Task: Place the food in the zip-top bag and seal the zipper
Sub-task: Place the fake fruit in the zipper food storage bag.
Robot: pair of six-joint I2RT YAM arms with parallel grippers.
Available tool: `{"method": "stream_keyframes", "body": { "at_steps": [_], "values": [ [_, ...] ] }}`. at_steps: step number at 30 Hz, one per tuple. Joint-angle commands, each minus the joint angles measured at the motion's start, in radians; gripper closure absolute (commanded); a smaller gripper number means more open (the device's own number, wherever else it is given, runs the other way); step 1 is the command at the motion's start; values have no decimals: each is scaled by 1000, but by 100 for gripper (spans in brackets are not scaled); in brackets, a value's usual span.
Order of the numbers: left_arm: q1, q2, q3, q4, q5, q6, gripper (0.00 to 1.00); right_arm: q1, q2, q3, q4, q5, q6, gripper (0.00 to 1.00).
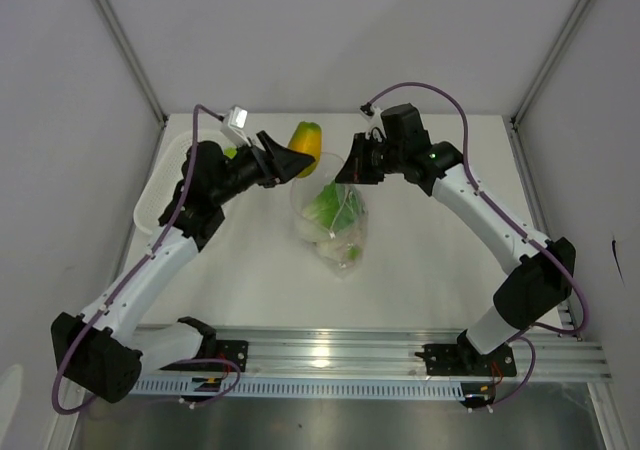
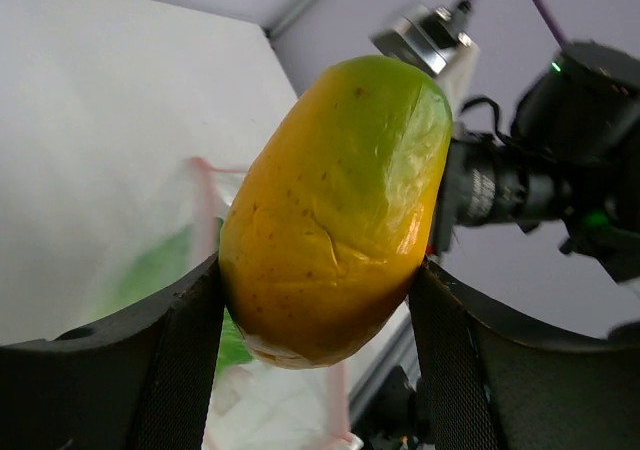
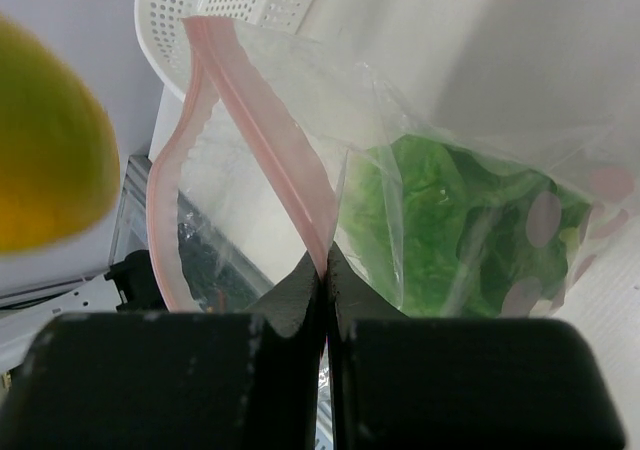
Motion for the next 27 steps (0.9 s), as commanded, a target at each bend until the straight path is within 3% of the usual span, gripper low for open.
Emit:
{"method": "stream_keyframes", "body": {
  "at_steps": [1,5,8,11,18,21,24,25,27],
  "values": [
    [-82,-57,2,59,7,21,99,8,-42,55,-11,31,11,98],
    [-179,-77,-5,16,-55,70,99,9,-39,61,-17,37,11,98],
    [-204,-72,10,-122,-160,87,99,14,-42,61,-11,39,17,98],
    [-213,-93,-45,-125,-218,63,99,17,-44,69,-7,42,23,98],
    [-230,-40,-57,-169,-304,11,88,18,-48,107,-4,42,35,98],
    [-239,6,-24,-191,-295,27,71,18,-50,124,-8,49,37,98],
    [-253,15,-11,-220,-330,46,39,18,-47,138,-11,49,35,98],
    [-254,9,-14,-223,-338,49,34,18,-44,140,-13,49,34,98],
    [-254,-8,-21,-234,-370,63,8,18,-42,140,-14,49,32,98]
  ]
}}
